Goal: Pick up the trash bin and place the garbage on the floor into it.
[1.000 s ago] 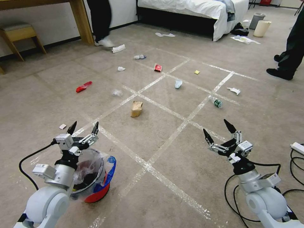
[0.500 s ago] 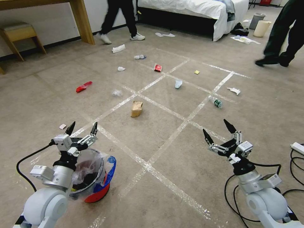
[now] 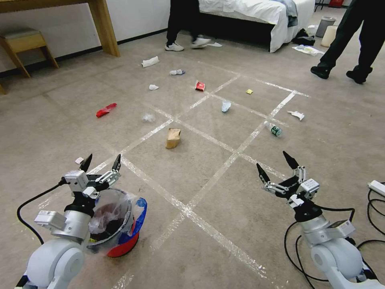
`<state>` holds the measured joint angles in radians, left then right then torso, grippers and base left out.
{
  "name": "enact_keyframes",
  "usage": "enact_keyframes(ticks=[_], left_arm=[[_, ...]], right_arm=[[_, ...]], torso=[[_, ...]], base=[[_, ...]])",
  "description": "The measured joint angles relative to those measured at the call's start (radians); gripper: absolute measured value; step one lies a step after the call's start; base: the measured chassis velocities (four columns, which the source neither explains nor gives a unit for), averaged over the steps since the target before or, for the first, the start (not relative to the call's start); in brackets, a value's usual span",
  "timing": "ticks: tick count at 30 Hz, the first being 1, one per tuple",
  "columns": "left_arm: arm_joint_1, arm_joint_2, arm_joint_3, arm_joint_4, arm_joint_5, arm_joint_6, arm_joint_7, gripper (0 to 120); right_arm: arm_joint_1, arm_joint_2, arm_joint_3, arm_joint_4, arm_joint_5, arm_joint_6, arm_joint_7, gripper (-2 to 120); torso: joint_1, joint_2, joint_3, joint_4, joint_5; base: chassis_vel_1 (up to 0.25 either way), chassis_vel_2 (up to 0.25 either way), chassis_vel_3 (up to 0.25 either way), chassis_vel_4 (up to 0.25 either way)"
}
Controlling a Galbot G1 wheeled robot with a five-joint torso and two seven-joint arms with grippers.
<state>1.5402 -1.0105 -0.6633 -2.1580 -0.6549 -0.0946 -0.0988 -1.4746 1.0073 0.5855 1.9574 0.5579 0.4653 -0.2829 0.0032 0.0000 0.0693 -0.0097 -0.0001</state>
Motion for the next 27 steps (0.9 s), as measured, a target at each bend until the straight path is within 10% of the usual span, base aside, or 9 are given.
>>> enact_keyframes(ticks=[11,17,27], left_arm=[[0.036,0.092,-0.082,-0.074,-0.109,0.254,-0.172,100],[0.066,0.256,-0.177,-0.138,-0.369,0.492,-0.292,100],[0.013,0.389,-0.228,-0.089,-0.717,0.737,-0.538,100]], right_arm=[[-0.007,0.001,0.013,0.003,-0.003,0.006,0.005,100],[-0.014,0.002,0.021,0.009,-0.003,0.012,0.0,100],[-0.023,0.006,0.031,0.007,-0.003,0.023,-0.011,100]], torso=[[0.0,0.0,0.0,0.0,-0.0001],[0.0,0.0,0.0,0.0,0.0002],[0.0,0.0,0.0,-0.0002,-0.0002]], base=[[0.0,0.0,0.0,0.0],[0.0,0.0,0.0,0.0],[0.0,0.0,0.0,0.0]])
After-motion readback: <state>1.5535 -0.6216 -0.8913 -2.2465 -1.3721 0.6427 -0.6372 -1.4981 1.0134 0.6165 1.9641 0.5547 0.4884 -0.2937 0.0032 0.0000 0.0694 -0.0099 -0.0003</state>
